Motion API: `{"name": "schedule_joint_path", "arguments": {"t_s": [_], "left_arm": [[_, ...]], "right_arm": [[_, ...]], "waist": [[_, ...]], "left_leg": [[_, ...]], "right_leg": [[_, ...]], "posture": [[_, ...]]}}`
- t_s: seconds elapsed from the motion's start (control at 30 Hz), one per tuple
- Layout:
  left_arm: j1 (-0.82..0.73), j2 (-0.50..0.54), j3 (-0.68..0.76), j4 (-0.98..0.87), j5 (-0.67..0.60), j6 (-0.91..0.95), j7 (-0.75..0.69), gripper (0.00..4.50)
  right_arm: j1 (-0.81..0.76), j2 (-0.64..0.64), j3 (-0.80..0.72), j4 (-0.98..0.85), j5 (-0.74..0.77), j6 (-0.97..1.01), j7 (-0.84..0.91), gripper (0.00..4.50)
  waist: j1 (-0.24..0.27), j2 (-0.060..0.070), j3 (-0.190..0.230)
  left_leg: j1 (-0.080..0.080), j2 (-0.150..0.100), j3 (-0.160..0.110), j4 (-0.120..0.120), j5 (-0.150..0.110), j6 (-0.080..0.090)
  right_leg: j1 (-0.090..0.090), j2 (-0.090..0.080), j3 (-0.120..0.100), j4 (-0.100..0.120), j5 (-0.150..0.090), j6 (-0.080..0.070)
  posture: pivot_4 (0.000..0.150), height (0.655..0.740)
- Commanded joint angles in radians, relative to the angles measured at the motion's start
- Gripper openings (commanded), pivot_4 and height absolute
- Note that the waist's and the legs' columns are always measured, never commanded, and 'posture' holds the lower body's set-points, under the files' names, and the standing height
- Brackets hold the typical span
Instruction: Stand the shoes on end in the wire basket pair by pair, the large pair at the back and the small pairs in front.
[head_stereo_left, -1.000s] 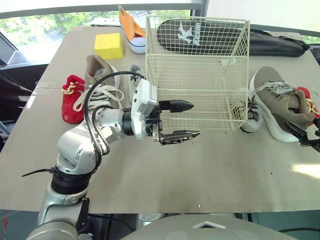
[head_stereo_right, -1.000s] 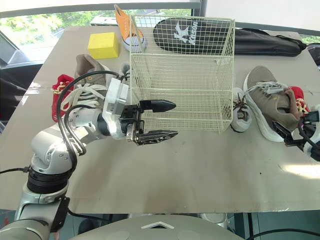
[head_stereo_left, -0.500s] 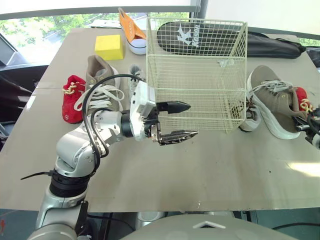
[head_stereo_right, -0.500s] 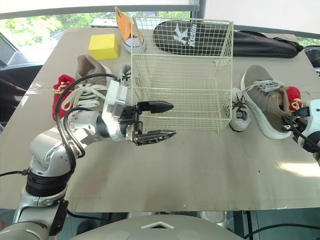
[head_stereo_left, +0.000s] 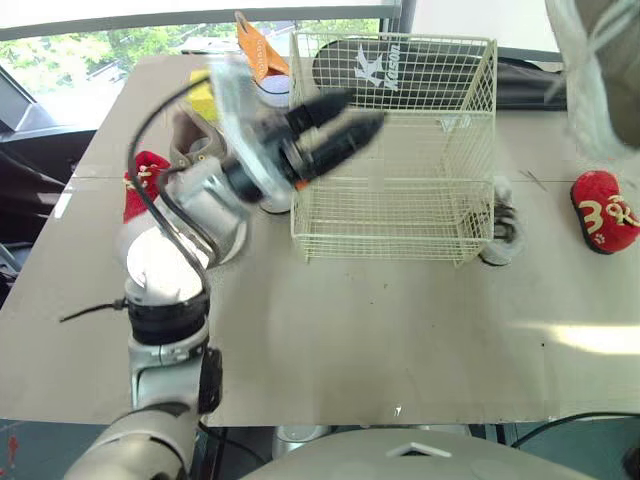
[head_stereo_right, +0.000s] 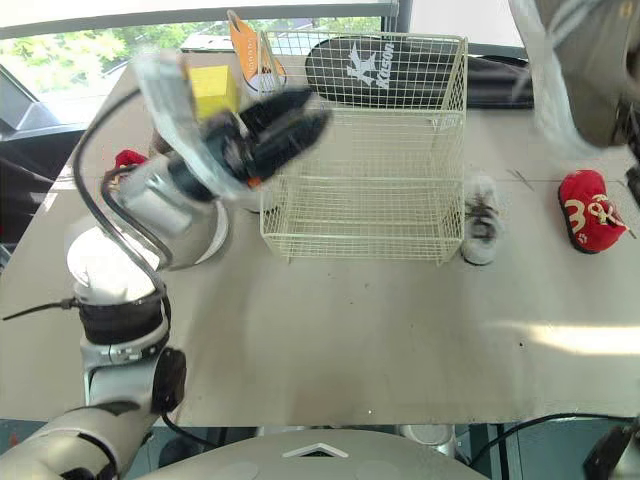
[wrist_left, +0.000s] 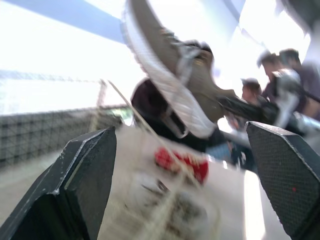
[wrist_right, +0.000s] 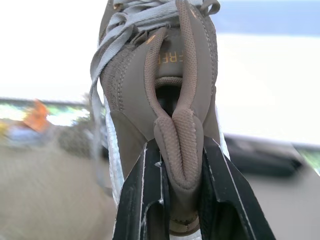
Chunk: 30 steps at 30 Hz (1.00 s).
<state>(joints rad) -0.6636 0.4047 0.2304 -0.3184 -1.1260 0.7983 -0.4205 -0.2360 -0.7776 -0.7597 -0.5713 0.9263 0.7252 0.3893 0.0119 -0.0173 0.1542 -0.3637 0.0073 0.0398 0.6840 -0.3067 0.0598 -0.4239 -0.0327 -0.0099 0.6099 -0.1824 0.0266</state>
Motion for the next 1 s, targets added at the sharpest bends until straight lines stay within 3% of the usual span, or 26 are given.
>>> {"name": "schedule_joint_path", "arguments": {"t_s": [0.03, 0.2, 0.3, 0.4, 0.57, 0.7, 0.8, 0.97, 1.0], "left_arm": [[-0.060, 0.030, 0.101, 0.051, -0.109, 0.035, 0.119, 4.50], [-0.058, 0.208, 0.191, 0.112, -0.282, 0.176, 0.090, 4.50], [-0.038, 0.392, 0.221, 0.162, -0.434, 0.338, -0.039, 4.50], [-0.037, 0.559, 0.202, 0.189, -0.444, 0.444, -0.215, 4.50], [-0.146, 0.612, 0.017, 0.145, -0.269, 0.426, -0.404, 4.50], [-0.248, 0.629, -0.205, 0.137, -0.043, 0.384, -0.541, 4.50], [-0.299, 0.633, -0.342, 0.146, 0.109, 0.310, -0.688, 4.50], [-0.317, 0.640, -0.471, 0.120, 0.215, 0.263, -0.909, 4.50], [-0.322, 0.627, -0.480, 0.130, 0.227, 0.265, -0.920, 4.24]], "right_arm": [[-0.034, -0.153, 0.021, -0.007, 0.122, 0.035, 0.185, 0.01], [0.005, -0.456, 0.098, 0.068, 0.075, 0.023, 0.615, 0.01], [-0.023, -0.578, 0.193, 0.146, -0.025, -0.074, 0.795, 0.01], [-0.064, -0.638, 0.305, 0.201, -0.136, -0.210, 0.922, 0.01], [-0.318, -0.585, 0.547, 0.215, -0.212, -0.354, 1.012, 0.01], [-0.547, -0.467, 0.703, 0.236, -0.300, -0.435, 1.063, 0.01], [-0.676, -0.389, 0.767, 0.258, -0.350, -0.458, 1.071, 0.01], [-0.797, -0.298, 0.818, 0.290, -0.420, -0.482, 1.072, 0.01], [-0.807, -0.287, 0.820, 0.288, -0.422, -0.476, 1.071, 0.00]], "waist": [[0.001, -0.001, 0.000], [0.000, -0.004, 0.001], [0.000, -0.006, 0.003], [0.002, -0.007, 0.004], [0.005, -0.006, 0.005], [-0.001, -0.006, 0.007], [-0.003, -0.006, 0.008], [0.000, -0.006, 0.007], [0.000, -0.006, 0.007]], "left_leg": [[0.000, 0.000, -0.001, 0.000, 0.000, 0.000], [-0.002, 0.000, -0.002, -0.001, -0.001, 0.001], [-0.003, 0.000, -0.001, 0.000, 0.000, -0.001], [-0.003, -0.001, 0.001, 0.000, -0.001, 0.000], [-0.002, -0.004, 0.002, 0.001, -0.001, -0.001], [-0.001, -0.004, 0.003, 0.000, 0.000, -0.001], [-0.004, -0.003, 0.005, 0.000, 0.000, -0.002], [-0.011, -0.003, 0.005, 0.000, 0.000, -0.002], [-0.013, -0.003, 0.005, 0.000, 0.000, -0.002]], "right_leg": [[0.000, 0.000, 0.000, 0.000, 0.001, -0.001], [0.000, -0.001, -0.001, -0.001, 0.001, 0.001], [-0.001, -0.007, -0.002, -0.003, -0.001, 0.001], [-0.001, -0.010, -0.003, -0.003, -0.003, 0.003], [-0.001, -0.013, -0.005, -0.002, -0.005, 0.007], [-0.001, -0.012, -0.004, -0.001, -0.003, 0.005], [-0.006, -0.006, -0.003, 0.000, -0.002, 0.003], [-0.012, -0.005, -0.003, -0.001, -0.002, 0.003], [-0.014, -0.005, -0.003, -0.001, -0.001, 0.003]], "posture": [[0.150, 0.7400], [0.150, 0.7400], [0.150, 0.7400], [0.150, 0.7400], [0.150, 0.7400], [0.150, 0.7400], [0.150, 0.7400], [0.150, 0.7400], [0.150, 0.7400]]}}
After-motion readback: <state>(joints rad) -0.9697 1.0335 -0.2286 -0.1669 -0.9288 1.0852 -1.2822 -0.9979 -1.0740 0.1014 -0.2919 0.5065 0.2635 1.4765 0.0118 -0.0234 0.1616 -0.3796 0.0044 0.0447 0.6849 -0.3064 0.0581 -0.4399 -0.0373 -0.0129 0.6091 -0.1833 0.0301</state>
